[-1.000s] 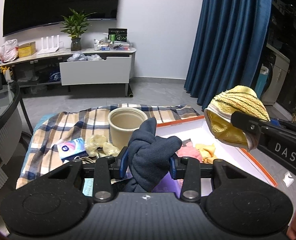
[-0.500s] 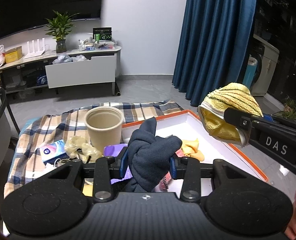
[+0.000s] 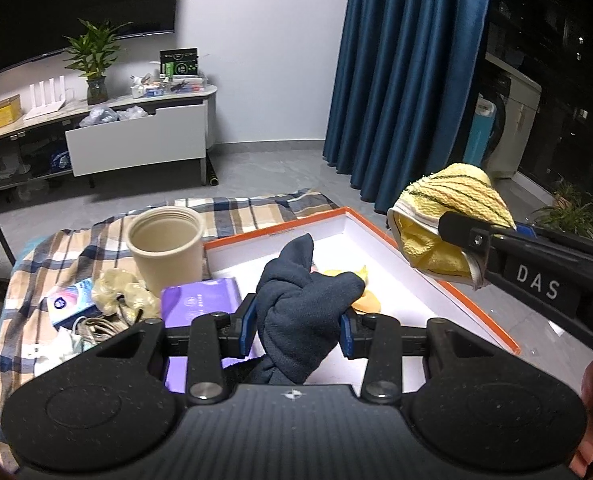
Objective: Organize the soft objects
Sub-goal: 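Carry the navy cloth and yellow knit hat with both grippers over the white box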
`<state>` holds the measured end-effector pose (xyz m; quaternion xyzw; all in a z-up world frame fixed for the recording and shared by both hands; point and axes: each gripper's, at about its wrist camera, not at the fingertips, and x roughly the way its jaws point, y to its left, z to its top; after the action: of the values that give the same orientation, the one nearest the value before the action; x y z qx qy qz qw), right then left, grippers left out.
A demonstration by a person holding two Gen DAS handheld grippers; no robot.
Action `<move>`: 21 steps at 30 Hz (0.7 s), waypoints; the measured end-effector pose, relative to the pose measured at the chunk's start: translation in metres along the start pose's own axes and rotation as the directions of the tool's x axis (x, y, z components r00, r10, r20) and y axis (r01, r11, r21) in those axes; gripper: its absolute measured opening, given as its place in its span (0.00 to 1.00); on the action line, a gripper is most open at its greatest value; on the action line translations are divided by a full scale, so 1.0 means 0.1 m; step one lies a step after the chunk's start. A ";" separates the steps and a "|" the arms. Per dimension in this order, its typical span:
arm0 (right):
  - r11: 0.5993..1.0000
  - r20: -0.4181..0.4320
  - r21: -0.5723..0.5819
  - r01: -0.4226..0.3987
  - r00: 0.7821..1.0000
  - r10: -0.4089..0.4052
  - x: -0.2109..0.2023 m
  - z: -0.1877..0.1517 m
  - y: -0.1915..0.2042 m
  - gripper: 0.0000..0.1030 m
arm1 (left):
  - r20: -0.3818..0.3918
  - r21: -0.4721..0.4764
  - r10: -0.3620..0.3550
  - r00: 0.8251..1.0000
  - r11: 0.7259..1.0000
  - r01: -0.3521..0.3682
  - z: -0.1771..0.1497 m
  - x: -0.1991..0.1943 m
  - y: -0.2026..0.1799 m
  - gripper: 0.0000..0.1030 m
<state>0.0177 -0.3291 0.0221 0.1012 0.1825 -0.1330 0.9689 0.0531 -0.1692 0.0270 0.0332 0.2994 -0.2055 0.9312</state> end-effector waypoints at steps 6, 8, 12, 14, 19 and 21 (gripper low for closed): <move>0.999 -0.016 0.019 0.035 0.999 -0.035 0.00 -0.05 -0.17 0.23 | -0.015 0.017 -0.022 1.000 1.000 0.023 -0.04 0.07 -0.09 0.40; 0.999 -0.024 0.025 0.044 0.999 -0.044 0.01 -0.07 -0.21 0.23 | -0.022 0.020 -0.029 0.999 0.999 0.030 -0.05 0.10 -0.12 0.40; 0.998 -0.042 0.032 0.050 0.998 -0.049 0.03 -0.13 -0.27 0.23 | -0.039 0.028 -0.041 0.998 0.999 0.042 -0.08 0.15 -0.17 0.40; 0.998 -0.052 0.032 0.052 0.997 -0.050 0.05 -0.15 -0.28 0.23 | -0.046 0.032 -0.044 0.998 0.998 0.045 -0.09 0.17 -0.18 0.40; 0.998 -0.075 0.035 0.052 0.996 -0.049 0.09 -0.19 -0.31 0.23 | -0.063 0.034 -0.054 0.997 0.998 0.056 -0.12 0.21 -0.22 0.40; 0.998 -0.087 0.034 0.054 0.995 -0.050 0.12 -0.21 -0.32 0.23 | -0.070 0.033 -0.056 0.996 0.998 0.059 -0.14 0.23 -0.23 0.40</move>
<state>0.0122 -0.3568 -0.0064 0.1195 0.2242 -0.1569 0.9544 0.0536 -0.1960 0.0036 0.0478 0.3285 -0.2362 0.9132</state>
